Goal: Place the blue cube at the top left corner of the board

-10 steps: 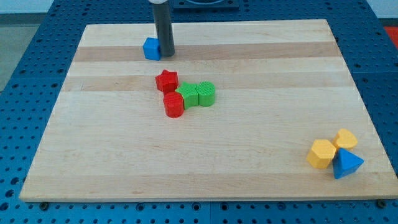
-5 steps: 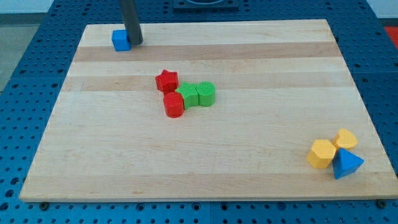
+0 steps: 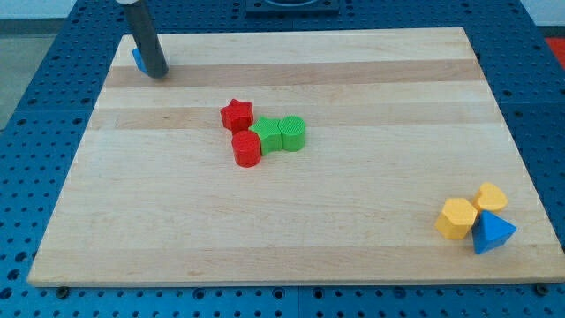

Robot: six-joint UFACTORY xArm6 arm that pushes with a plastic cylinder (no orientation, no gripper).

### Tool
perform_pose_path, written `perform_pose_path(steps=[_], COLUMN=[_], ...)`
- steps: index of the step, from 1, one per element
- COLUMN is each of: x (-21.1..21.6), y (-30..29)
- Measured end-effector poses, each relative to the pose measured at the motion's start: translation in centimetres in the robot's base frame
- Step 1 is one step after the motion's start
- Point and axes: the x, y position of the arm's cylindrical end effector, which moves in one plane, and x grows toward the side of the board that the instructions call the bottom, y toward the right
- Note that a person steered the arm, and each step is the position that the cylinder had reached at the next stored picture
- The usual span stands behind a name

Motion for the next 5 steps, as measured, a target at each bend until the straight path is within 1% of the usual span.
perform_pose_path(steps=[1,2,3,4,5], x=[-2.1,-2.5,-0.8,0.9,0.1], y=[-0.2,-0.8,-1.0,-2.5,-3.1])
